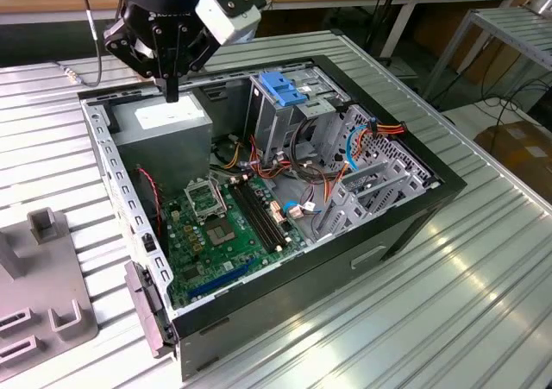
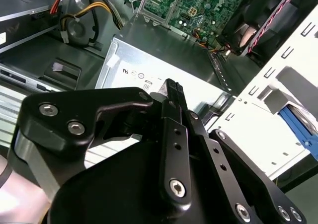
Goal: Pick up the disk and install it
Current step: 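Reach for the disk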
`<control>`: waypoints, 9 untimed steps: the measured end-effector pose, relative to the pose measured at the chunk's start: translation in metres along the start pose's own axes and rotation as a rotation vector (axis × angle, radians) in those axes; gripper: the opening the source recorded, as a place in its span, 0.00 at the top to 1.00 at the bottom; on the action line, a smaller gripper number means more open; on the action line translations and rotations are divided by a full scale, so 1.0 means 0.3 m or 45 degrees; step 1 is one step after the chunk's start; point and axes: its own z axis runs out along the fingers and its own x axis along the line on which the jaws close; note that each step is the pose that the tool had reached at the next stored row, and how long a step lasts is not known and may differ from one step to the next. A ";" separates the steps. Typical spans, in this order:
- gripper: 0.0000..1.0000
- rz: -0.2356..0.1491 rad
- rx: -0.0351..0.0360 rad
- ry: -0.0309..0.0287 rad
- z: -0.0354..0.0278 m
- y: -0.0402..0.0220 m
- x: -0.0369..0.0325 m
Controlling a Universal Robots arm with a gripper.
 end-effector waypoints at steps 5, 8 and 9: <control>0.90 0.000 0.0001 0.0001 -0.001 -0.002 0.024; 0.90 0.000 0.0000 0.0000 -0.001 -0.003 0.037; 0.90 0.000 0.0000 0.0001 -0.001 -0.003 0.045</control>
